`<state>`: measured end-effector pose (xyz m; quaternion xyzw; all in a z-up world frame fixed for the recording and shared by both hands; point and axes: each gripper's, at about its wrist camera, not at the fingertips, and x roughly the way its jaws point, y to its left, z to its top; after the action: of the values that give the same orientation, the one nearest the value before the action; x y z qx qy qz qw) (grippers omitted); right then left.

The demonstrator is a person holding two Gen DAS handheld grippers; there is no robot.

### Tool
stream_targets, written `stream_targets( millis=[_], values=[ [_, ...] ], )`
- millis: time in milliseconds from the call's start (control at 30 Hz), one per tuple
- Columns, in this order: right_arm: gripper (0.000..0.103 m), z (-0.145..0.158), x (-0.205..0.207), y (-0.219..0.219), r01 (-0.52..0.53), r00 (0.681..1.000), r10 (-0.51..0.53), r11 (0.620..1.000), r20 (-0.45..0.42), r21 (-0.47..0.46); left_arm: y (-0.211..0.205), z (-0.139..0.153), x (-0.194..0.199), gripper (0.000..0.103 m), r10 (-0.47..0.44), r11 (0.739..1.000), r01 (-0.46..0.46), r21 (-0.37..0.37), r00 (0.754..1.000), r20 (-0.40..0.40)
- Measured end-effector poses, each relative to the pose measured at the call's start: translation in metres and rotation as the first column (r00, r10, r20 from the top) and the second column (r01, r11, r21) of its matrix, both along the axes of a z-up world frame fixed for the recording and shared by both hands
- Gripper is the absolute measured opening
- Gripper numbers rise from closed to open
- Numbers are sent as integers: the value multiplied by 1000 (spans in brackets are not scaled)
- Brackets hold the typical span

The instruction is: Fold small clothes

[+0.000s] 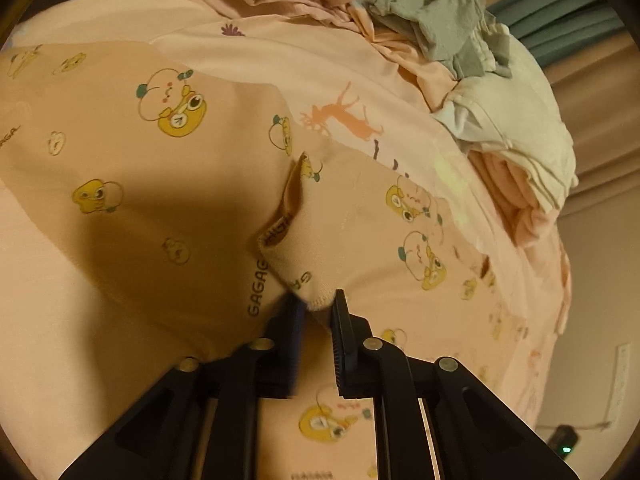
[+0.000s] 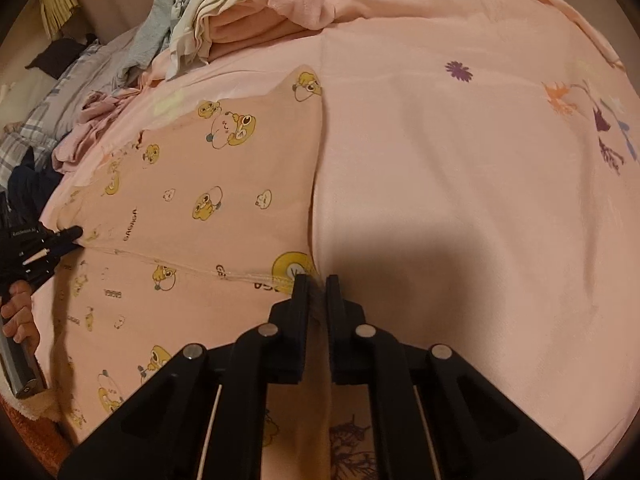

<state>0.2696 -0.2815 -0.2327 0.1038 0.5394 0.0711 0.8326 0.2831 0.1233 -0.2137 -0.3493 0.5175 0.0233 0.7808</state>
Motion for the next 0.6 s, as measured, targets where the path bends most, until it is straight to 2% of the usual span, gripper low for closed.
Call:
stream_targets(
  millis=[67, 133, 200, 267, 333, 367, 433, 467, 533, 600],
  values=[
    [8, 4, 0, -4, 20, 1000, -20, 1000, -15, 0, 0, 12, -1, 18, -26, 999, 27, 29, 999, -35],
    [11, 16, -4, 0, 19, 1000, -19, 999, 4, -32, -2, 30, -6, 31, -80, 995, 78, 64, 997, 21],
    [11, 28, -7, 6, 5, 999, -4, 1000, 43, -25, -4, 45, -12, 42, -74, 992, 64, 112, 993, 89],
    [11, 38, -1, 16, -7, 997, 6, 1000, 81, 17, -11, 53, -13, 42, -56, 982, 27, 187, 987, 151],
    [11, 34, 9, 26, -28, 997, 25, 998, 70, 49, -23, 45, -3, 42, -82, 959, 37, 282, 985, 149],
    [10, 28, 13, 31, -36, 998, 33, 998, 48, 52, -28, 38, 2, 41, -91, 947, 49, 317, 989, 119],
    [10, 10, 19, 38, -16, 1000, 16, 1000, -26, 5, -31, 10, 16, 26, -102, 928, 97, 361, 995, -7],
    [9, 2, 18, 40, -9, 999, 8, 1000, -49, -9, -29, 3, 16, 26, -103, 927, 104, 360, 994, -20],
    [7, 0, 11, 38, -3, 1000, 3, 1000, -14, -5, -21, 1, 8, 26, -112, 936, 92, 339, 993, 40],
    [7, 0, 7, 38, -17, 1000, 17, 1000, -24, -10, -7, 4, 3, 26, -90, 962, 74, 264, 995, 49]
  ],
)
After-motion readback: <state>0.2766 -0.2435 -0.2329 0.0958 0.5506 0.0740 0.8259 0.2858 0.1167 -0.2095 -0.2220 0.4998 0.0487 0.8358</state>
